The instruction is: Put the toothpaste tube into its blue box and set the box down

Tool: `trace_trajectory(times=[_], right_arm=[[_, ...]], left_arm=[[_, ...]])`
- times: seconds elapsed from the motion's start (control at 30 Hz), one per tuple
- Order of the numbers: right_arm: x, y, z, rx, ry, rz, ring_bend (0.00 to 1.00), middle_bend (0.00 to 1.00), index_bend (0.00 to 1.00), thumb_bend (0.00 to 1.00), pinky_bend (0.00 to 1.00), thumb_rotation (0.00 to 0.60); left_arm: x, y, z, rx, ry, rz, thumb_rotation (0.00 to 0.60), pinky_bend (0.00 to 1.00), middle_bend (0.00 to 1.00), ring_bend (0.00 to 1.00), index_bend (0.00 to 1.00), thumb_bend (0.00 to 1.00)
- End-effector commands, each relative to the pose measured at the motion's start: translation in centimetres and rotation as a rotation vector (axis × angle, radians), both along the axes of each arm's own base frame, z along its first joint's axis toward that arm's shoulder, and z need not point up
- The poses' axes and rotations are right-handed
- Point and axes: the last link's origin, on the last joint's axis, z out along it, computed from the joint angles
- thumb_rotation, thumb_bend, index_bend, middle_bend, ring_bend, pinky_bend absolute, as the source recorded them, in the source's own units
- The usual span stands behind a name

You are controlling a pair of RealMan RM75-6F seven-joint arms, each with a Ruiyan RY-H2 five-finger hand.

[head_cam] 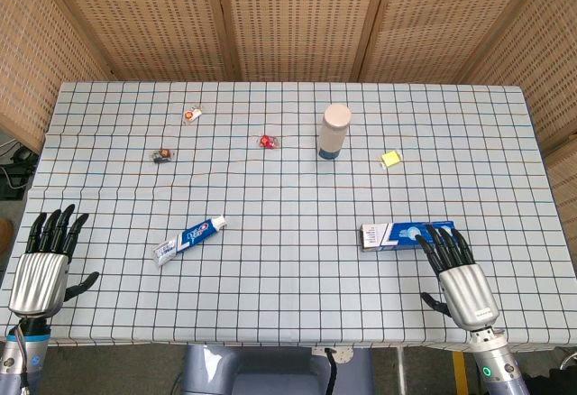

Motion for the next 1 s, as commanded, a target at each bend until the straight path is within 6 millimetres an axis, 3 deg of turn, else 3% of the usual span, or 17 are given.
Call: trace_trajectory(times=[0.03, 1.0], right_arm=[[0.05, 0.03, 0.03, 0.002, -0.003, 0.002, 0.0, 0.0, 0.09, 0.12, 0.0, 0.6], [0.14, 0.1, -0.26, 0.016, -0.007, 0.007, 0.0, 0.0, 0.09, 0.12, 0.0, 0.6]], left_arm=[[0.0, 0.01, 0.0, 0.001, 0.001, 0.0, 0.6, 0.0, 0.0, 0.0, 0.08, 0.05], [0.16, -0.02, -0.19, -0.014, -0.018, 0.015, 0.6, 0.0, 0.0, 0.0, 0.1, 0.06]])
